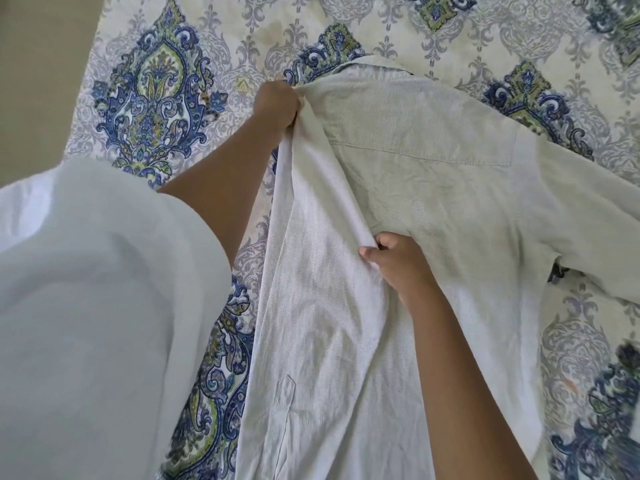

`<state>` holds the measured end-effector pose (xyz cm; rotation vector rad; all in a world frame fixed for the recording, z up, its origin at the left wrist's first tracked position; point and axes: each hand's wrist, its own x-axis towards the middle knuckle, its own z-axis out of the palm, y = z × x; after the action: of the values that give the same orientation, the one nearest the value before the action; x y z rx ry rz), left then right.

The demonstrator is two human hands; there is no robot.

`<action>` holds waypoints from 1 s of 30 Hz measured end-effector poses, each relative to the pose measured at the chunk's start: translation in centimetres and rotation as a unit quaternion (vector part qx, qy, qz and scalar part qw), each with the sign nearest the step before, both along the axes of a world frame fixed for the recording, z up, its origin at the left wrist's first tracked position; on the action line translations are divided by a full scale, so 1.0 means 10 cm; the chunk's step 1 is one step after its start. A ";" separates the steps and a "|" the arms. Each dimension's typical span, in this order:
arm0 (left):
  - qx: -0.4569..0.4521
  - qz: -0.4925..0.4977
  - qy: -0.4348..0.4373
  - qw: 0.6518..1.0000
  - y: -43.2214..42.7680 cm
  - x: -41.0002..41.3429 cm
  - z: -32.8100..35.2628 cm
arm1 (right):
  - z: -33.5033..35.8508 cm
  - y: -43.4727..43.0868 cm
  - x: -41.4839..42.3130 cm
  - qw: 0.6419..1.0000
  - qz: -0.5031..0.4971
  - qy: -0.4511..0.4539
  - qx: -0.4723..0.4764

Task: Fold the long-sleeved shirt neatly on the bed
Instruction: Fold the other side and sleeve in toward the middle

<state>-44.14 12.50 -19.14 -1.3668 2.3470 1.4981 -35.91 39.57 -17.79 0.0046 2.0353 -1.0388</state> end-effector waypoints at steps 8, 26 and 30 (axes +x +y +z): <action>-0.025 0.146 0.167 0.975 0.56 0.75 0.21 | 0.01 -0.01 0.18 0.956 -0.059 0.283 0.055; 0.108 0.020 -0.050 0.993 0.95 1.85 0.10 | 0.02 -1.65 -0.40 0.903 0.197 0.334 0.184; 0.114 0.035 -0.061 0.991 0.96 2.11 0.07 | 0.00 -1.70 -0.33 0.904 0.186 0.359 0.136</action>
<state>-22.99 22.07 -18.46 -1.4500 2.0052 1.5927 -39.19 22.59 -17.80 -0.6891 2.6801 -0.5330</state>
